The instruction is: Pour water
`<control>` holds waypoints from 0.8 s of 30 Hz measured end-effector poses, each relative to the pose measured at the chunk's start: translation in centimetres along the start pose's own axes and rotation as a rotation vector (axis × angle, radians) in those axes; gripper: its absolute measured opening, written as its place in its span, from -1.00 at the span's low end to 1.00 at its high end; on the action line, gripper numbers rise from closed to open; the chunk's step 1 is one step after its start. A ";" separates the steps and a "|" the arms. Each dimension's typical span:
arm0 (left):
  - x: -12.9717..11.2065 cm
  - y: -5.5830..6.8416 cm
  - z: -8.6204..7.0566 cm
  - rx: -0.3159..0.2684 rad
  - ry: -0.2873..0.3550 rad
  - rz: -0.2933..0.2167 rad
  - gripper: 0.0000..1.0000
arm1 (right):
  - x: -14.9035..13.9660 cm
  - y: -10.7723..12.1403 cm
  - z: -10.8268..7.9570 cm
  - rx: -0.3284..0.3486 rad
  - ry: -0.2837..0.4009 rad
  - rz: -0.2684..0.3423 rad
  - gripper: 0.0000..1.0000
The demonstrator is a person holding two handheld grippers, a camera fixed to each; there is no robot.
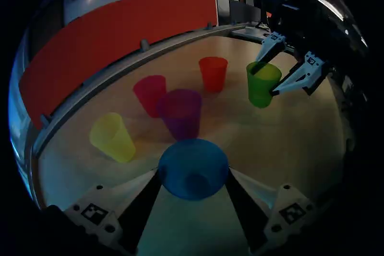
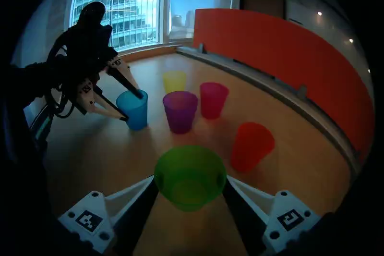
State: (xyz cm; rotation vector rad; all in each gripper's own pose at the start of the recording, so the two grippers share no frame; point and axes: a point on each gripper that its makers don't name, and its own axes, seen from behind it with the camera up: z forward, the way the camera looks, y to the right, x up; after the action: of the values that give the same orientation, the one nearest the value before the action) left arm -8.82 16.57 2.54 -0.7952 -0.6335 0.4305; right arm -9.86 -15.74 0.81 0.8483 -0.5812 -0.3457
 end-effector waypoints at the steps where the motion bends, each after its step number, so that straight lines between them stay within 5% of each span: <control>1: -0.1 0.0 0.0 -0.001 -0.001 -0.001 0.76 | -0.1 0.0 0.0 0.000 -0.001 0.001 0.81; 24: -2.2 0.1 0.2 -0.013 -0.054 0.002 0.76 | -2.1 -0.1 0.8 -0.011 -0.018 0.023 0.81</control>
State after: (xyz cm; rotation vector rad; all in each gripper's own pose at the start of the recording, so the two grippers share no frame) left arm -10.59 15.52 1.77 -0.7985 -0.6859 0.4512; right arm -11.97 -15.22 0.47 0.8282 -0.6049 -0.3358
